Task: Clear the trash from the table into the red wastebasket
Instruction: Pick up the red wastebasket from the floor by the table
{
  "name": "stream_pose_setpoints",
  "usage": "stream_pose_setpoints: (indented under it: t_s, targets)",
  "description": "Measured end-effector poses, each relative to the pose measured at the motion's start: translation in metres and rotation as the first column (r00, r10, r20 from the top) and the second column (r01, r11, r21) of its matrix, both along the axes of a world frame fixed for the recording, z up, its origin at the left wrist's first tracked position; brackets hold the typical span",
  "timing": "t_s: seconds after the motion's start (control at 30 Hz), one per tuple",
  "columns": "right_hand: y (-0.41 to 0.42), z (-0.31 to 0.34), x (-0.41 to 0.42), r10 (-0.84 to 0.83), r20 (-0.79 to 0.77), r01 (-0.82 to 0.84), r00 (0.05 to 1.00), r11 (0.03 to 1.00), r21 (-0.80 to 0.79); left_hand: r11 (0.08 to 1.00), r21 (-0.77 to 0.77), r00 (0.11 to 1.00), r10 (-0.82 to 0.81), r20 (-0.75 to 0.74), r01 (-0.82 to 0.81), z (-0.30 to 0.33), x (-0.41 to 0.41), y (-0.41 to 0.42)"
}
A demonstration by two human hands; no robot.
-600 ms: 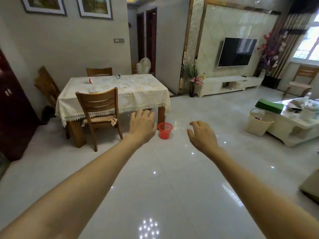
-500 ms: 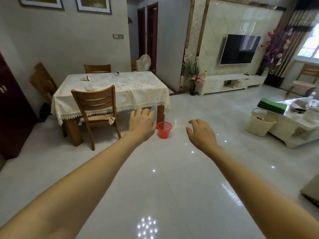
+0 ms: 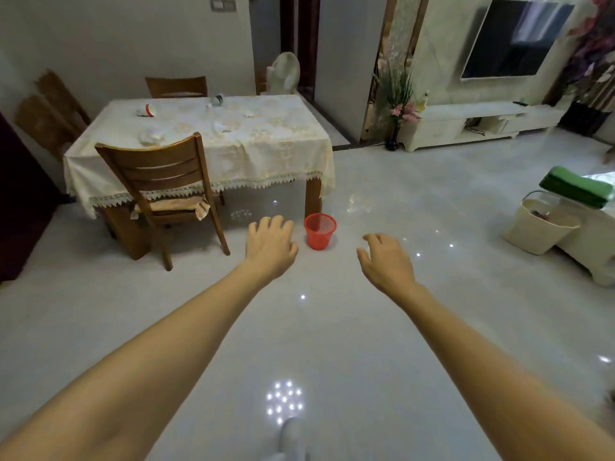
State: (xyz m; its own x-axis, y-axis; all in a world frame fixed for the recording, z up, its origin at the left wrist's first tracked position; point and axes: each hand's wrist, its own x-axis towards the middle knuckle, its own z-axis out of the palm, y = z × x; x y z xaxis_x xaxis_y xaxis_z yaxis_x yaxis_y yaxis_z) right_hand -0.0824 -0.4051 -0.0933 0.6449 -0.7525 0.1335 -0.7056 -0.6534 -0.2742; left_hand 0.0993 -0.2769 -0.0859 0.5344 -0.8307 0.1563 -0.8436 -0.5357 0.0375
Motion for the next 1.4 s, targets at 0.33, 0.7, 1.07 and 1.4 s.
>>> stream_pose_setpoints:
  t_s: [0.33, 0.7, 1.07, 1.4]
  targets:
    - [-0.155, -0.026, 0.114, -0.049, 0.022, 0.047, 0.999, 0.998, 0.052, 1.000, 0.011, 0.997, -0.003, -0.077, 0.004, -0.049, 0.113, -0.150]
    - [-0.302, -0.125, 0.209, 0.013, -0.093, 0.005, 0.996, 0.982, 0.191, 0.987, 0.158, 0.978, 0.048, -0.205, -0.016, -0.125, 0.205, -0.289]
    - [-0.503, -0.179, 0.328, 0.103, -0.168, -0.052, 0.980, 0.957, 0.285, 0.967, 0.248, 0.942, 0.135, -0.308, -0.058, -0.181, 0.300, -0.471]
    - [-0.601, -0.278, 0.437, 0.058, -0.218, 0.032, 0.974, 0.921, 0.389, 0.921, 0.389, 0.919, 0.153, -0.363, 0.000, -0.265, 0.417, -0.588]
